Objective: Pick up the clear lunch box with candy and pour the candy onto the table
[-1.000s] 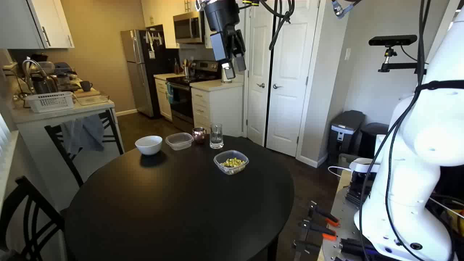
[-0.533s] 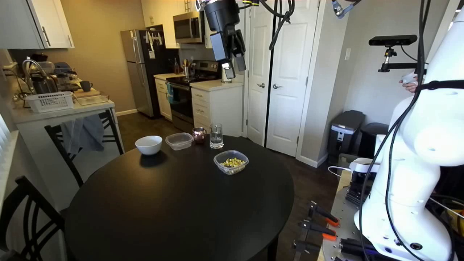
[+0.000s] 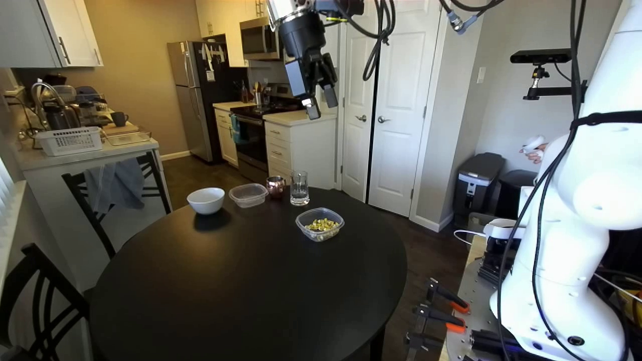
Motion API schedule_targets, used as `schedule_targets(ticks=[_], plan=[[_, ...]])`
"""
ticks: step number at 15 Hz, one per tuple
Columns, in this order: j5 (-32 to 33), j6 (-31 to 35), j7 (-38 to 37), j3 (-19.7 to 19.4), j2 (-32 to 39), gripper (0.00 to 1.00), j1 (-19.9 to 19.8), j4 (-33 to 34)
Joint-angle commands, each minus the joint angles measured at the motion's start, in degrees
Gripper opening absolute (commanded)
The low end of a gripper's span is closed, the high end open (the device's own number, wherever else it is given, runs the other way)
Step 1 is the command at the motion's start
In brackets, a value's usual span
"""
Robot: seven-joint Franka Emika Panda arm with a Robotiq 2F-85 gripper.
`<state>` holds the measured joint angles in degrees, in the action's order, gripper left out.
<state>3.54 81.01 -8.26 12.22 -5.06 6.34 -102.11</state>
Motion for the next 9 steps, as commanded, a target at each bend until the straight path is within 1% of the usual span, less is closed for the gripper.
schedule_targets(ticks=[1,4,6,9], plan=[[1.0,2.3,-5.2,-2.8,11.2,1.0,-0.7,5.6],[2.1,8.3,-11.9,-6.2,19.9,1.0,-0.7,9.1],[4.8,12.3,-16.3,-8.9,26.2,1.0,-0.2,11.9],[9.4,15.5,-22.9,-12.8,34.6,1.0,1.2,15.4]])
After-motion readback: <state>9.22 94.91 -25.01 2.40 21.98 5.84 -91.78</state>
